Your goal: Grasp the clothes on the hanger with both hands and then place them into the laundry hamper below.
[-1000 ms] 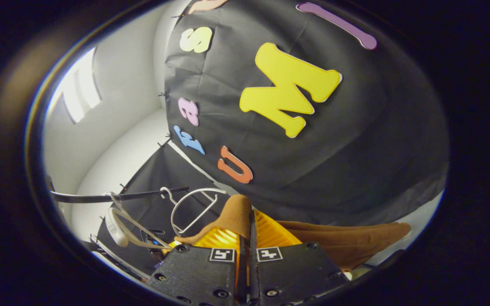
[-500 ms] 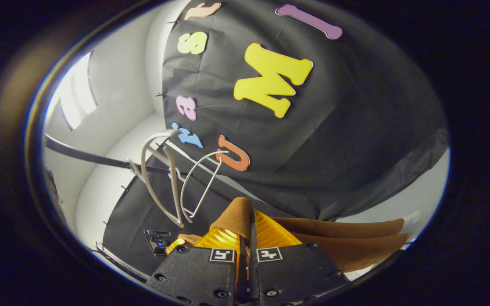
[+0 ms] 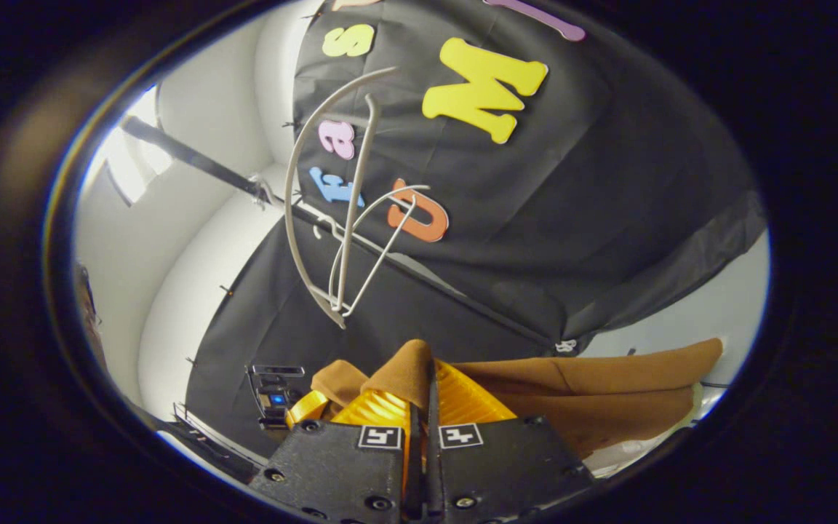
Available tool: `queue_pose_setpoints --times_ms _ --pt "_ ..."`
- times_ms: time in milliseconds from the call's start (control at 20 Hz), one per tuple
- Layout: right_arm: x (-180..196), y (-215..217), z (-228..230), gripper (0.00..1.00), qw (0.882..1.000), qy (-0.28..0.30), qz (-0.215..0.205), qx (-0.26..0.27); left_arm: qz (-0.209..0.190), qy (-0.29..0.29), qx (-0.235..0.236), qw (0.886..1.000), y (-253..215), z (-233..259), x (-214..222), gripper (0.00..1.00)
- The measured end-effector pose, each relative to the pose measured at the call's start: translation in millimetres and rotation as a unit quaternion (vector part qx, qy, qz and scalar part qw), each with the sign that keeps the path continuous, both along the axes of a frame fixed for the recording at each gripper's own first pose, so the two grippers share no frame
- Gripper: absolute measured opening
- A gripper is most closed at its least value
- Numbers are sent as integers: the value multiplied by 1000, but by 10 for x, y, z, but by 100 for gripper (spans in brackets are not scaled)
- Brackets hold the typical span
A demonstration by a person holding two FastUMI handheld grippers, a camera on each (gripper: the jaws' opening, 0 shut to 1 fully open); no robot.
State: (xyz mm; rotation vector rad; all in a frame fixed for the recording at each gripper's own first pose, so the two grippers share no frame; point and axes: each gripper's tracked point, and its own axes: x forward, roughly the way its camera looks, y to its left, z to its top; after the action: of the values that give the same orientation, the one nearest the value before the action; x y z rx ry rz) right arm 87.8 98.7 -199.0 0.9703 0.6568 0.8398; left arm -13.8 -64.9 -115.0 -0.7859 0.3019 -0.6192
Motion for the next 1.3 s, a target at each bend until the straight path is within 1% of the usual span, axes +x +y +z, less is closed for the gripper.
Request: queue_pose_setpoints --times_ms 150,200,250,300,350,500,600,700,750,800,900,950,1000,1050,1100,1150,1200,1250,1300 --pt "-155 233 287 6 999 -25 25 19 -26 -19 14 999 -229 182 -139 0" --pt "-235 302 348 6 998 -34 40 21 -28 -25 19 999 -265 197 -159 0" --pt "-306 326 290 6 998 -37 44 14 -24 -23 25 999 -261 155 -138 0" --pt "-271 315 167 6 999 -27 42 3 -17 -10 31 999 -262 49 -105 0" --pt "-314 348 51 6 999 -9 43 -6 -14 7 34 999 -255 -96 -91 0" --pt "-313 424 -631 6 997 63 43 -26 5 69 46 997 -161 -657 -80 0" --pt "-289 476 -1076 6 992 110 42 -43 21 113 49 992 -94 -1071 -71 0" --pt "-262 548 -1520 6 985 159 28 -65 44 156 53 985 -22 -1451 -7 0" --pt "-268 571 -1754 6 979 186 17 -86 53 181 66 980 15 -1654 -13 0" --pt "-259 592 -2028 6 971 211 8 -112 61 210 87 972 63 -1900 -26 0" --pt "-277 553 -2523 6 951 251 -8 -182 63 256 140 954 106 -2327 -76 0" --pt "-333 484 -2688 2 937 270 -4 -221 67 288 175 939 156 -2491 -56 0" --pt "-401 417 -2868 6 925 283 2 -254 60 329 205 920 167 -2700 -106 0" --pt "-498 292 -3023 28 911 287 12 -296 43 375 225 898 127 -2893 -195 1" --pt "-557 144 -3123 31 900 280 16 -333 37 407 242 880 114 -3033 -307 22" --pt "-538 36 -3125 45 891 270 19 -365 37 419 264 868 105 -3103 -349 43" --pt "-481 -10 -3044 51 887 256 14 -384 32 419 281 863 116 -3083 -368 45" --pt "-413 -63 -2900 61 882 242 10 -404 32 412 293 862 111 -3112 -402 58" --pt "-367 -136 -2805 66 880 222 4 -420 29 406 305 861 178 -3074 -382 70"
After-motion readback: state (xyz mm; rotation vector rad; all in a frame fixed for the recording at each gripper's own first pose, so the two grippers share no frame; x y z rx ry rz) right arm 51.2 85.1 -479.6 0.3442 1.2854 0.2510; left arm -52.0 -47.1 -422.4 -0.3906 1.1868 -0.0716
